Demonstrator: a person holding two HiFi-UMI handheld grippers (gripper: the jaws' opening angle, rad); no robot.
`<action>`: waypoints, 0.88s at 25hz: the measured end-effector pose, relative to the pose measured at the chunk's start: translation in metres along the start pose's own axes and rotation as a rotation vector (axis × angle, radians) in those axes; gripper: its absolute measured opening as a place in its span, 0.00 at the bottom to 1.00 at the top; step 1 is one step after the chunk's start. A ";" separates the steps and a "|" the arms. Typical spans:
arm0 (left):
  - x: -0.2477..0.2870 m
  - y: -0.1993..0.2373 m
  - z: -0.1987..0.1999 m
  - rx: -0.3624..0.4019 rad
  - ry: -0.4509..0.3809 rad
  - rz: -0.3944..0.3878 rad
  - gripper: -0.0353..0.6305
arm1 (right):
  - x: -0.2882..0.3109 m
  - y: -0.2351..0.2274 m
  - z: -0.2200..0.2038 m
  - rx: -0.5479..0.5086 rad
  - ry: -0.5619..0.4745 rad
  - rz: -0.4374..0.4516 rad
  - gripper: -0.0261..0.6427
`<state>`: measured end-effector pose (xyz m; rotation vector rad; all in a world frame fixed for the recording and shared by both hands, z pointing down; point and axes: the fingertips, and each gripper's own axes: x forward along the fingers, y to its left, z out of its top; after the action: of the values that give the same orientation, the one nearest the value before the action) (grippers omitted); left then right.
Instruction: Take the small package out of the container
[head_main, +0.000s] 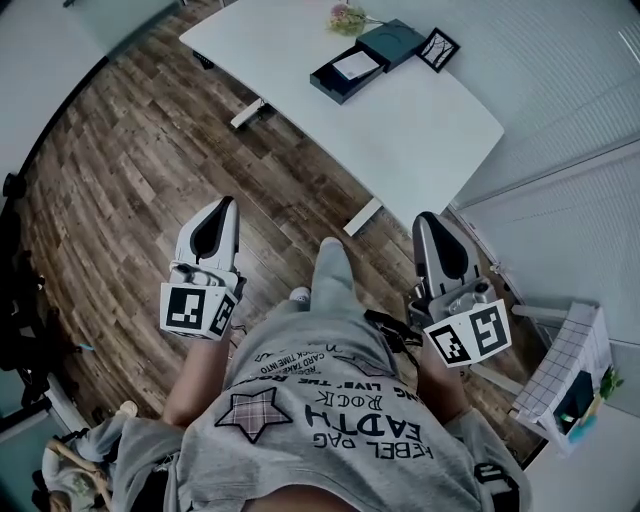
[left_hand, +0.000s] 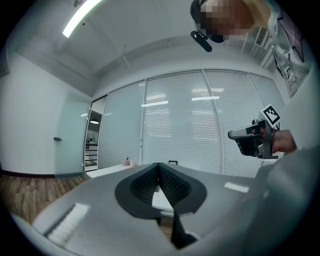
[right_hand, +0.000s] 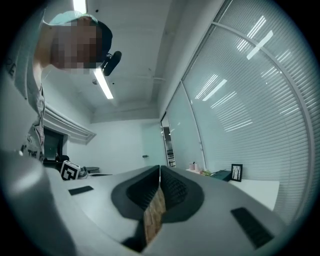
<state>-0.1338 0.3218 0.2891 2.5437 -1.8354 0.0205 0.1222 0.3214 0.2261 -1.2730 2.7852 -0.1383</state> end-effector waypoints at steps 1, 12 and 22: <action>0.006 0.003 0.000 -0.001 -0.001 0.006 0.07 | 0.009 -0.005 0.001 0.000 -0.002 0.013 0.06; 0.109 0.029 0.024 0.011 -0.036 0.038 0.07 | 0.097 -0.085 0.026 -0.018 -0.023 0.060 0.06; 0.181 0.034 0.024 0.019 -0.035 0.078 0.07 | 0.158 -0.155 0.031 -0.011 -0.025 0.117 0.06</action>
<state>-0.1091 0.1385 0.2671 2.4985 -1.9556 -0.0065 0.1386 0.0999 0.2076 -1.1020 2.8334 -0.0995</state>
